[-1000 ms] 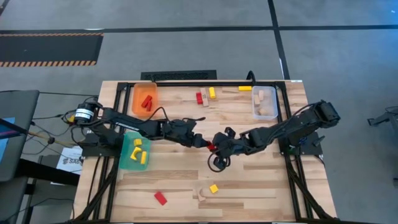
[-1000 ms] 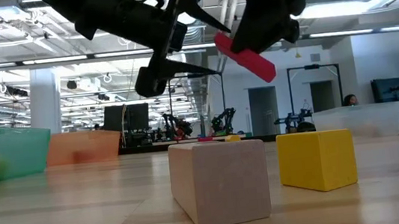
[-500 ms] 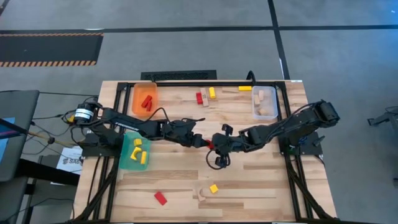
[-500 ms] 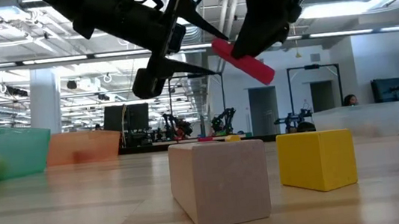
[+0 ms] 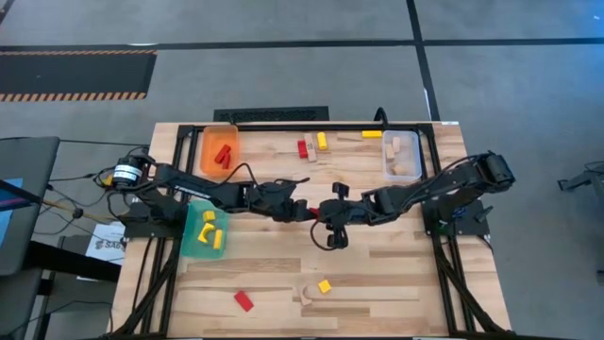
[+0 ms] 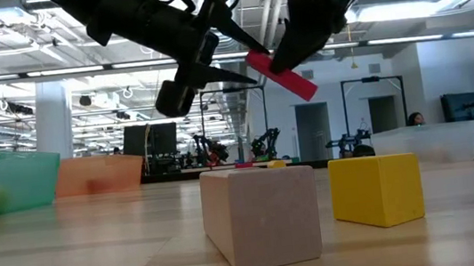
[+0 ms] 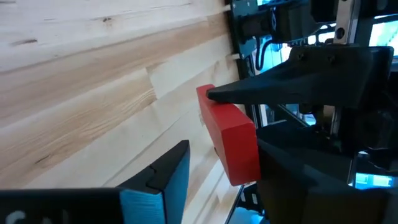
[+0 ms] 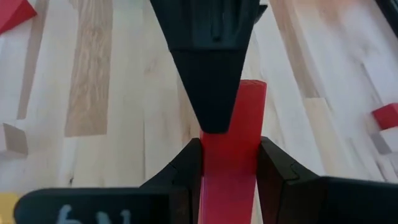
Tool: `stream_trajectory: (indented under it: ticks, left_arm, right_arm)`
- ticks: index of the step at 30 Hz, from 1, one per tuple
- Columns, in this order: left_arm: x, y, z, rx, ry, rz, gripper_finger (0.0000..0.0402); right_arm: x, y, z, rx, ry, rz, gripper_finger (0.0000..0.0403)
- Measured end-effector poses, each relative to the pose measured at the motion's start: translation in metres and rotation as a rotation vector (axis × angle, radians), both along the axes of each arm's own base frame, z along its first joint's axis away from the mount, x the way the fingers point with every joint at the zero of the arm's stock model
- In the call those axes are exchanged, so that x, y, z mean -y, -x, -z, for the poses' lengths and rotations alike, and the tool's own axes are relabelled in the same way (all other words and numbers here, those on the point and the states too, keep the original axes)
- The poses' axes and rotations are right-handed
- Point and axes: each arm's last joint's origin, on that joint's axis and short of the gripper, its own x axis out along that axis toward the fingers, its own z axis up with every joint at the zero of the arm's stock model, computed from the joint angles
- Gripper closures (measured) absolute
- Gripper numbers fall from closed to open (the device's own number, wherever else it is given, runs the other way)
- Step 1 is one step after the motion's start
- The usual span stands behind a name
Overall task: Sort & place blocks by color
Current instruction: Put the red wooden block into the orange bin
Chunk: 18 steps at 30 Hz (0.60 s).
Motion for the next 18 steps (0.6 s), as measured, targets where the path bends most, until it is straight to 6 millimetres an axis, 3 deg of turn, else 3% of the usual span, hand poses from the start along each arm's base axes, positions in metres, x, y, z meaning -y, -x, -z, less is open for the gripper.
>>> stream_trajectory:
  ticks: [13,18]
  left_arm:
    - [-0.0023,-0.0012,-0.0019,0.028,-0.021,-0.044,0.0338]
    - [-0.0023,-0.0008,-0.0009,0.022,-0.03,-0.033,0.0371]
  right_arm:
    - [0.0016,-0.0012,-0.0007,0.006,0.003,-0.016,0.0294]
    - [0.0015,-0.0011,-0.0008,0.007,0.0,-0.013,0.0273]
